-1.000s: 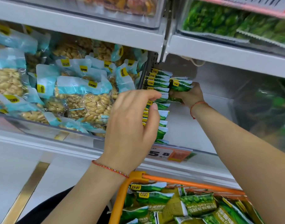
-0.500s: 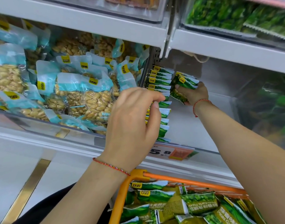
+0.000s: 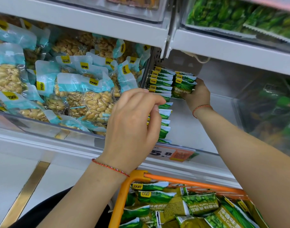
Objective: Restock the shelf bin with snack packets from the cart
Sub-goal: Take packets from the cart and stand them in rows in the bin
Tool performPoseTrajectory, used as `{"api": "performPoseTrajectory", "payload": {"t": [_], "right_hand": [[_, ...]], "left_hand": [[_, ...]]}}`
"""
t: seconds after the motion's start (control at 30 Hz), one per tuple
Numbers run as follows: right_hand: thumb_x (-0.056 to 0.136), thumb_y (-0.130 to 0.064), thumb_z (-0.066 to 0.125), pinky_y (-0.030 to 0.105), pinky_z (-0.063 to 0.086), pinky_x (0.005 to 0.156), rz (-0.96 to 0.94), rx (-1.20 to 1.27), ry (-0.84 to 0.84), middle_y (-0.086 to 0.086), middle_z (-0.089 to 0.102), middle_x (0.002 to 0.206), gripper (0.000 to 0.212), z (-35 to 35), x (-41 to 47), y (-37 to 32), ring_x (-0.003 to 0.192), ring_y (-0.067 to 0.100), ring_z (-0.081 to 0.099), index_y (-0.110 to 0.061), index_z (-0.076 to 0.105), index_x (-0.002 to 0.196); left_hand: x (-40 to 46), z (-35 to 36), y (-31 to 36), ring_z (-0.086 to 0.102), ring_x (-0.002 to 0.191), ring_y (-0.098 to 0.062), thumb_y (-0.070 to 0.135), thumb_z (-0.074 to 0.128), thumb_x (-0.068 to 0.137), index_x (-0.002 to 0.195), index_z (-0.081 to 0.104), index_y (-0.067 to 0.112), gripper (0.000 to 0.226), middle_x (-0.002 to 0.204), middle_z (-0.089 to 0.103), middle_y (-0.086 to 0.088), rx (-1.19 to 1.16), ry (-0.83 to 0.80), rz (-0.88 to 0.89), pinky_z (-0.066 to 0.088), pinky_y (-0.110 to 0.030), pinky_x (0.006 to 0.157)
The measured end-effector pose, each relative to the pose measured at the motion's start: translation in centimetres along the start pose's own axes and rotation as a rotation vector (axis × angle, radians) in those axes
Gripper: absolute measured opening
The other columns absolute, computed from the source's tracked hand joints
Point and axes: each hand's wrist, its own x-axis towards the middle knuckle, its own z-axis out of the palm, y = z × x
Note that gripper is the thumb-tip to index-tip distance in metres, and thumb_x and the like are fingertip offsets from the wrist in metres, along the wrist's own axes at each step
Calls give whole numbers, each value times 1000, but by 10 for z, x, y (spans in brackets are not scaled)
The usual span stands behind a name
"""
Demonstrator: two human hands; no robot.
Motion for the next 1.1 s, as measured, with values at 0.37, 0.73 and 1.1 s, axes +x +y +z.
{"api": "performPoseTrajectory", "payload": {"t": [0.37,0.73,1.1], "right_hand": [[82,-21,70,19,39,73,-53,-68,-48,5,69,110,36,-9,-6,-3,104,21,62,-19,63,117],[90,-33,58,30,40,79,-40,-226,-222,16,60,115,33,-6,-4,3,109,32,53,-11,62,113],[94,-28,50,34,41,89,-1,-290,-293,21,52,120,30,-3,-3,1,112,36,50,-7,58,114]], "left_hand": [[1,0,0,50,108,-16,8,52,89,98,67,13,18,95,66,4,3,0,15,40,-28,92],[0,0,0,51,108,-19,8,52,89,97,67,13,18,94,66,4,11,-7,23,41,-33,93],[-2,1,-1,50,112,-19,7,54,88,98,67,13,17,94,66,4,9,-13,38,43,-37,92]]}}
